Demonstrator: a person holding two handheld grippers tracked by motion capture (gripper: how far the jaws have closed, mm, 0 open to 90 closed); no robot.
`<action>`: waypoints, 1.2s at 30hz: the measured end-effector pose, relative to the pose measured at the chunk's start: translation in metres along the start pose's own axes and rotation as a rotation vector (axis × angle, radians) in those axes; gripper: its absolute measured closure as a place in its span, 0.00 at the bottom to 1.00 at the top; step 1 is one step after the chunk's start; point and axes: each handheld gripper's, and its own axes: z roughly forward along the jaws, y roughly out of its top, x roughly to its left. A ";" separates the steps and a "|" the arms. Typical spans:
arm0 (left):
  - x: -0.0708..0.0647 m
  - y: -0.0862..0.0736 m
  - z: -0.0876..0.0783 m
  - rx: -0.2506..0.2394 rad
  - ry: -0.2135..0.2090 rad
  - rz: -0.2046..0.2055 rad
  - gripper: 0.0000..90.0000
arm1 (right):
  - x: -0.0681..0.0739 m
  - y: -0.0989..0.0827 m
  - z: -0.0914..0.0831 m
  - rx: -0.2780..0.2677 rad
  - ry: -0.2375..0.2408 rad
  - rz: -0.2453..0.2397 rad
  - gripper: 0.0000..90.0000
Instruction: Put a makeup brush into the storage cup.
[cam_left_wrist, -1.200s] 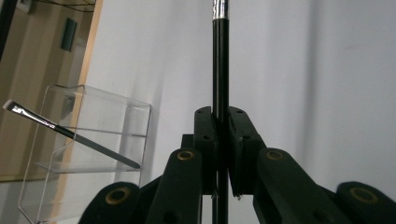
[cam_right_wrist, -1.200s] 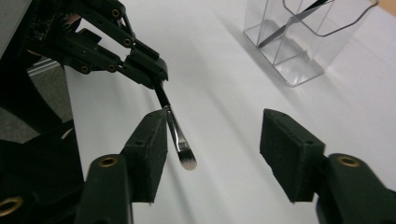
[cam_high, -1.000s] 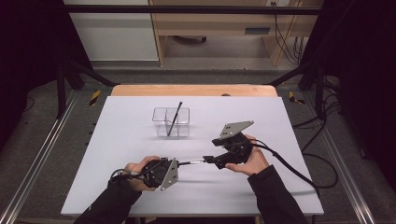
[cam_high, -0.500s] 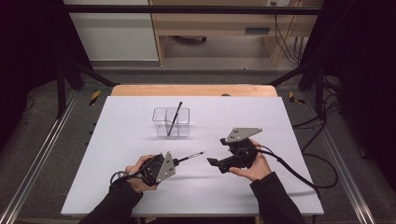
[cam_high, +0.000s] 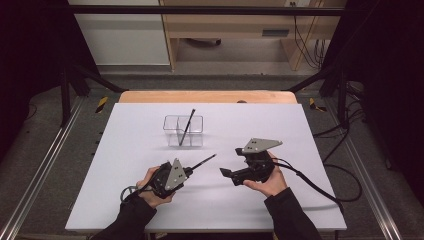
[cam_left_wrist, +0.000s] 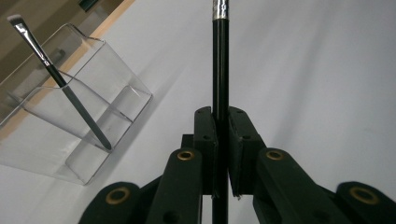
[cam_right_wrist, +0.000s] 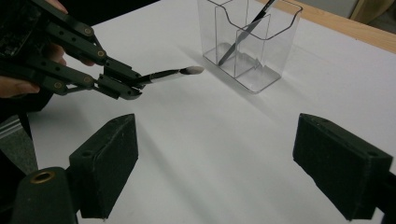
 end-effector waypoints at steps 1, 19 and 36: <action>0.000 0.000 0.000 -0.003 0.003 -0.015 0.92 | 0.000 0.000 0.001 -0.003 0.001 0.003 0.16; -0.005 0.005 0.008 -0.063 0.049 -0.204 0.92 | 0.002 -0.001 0.015 -0.122 0.027 0.106 0.25; -0.012 0.015 0.021 -0.100 0.071 -0.302 0.92 | 0.002 -0.002 0.027 -0.179 0.050 0.190 0.33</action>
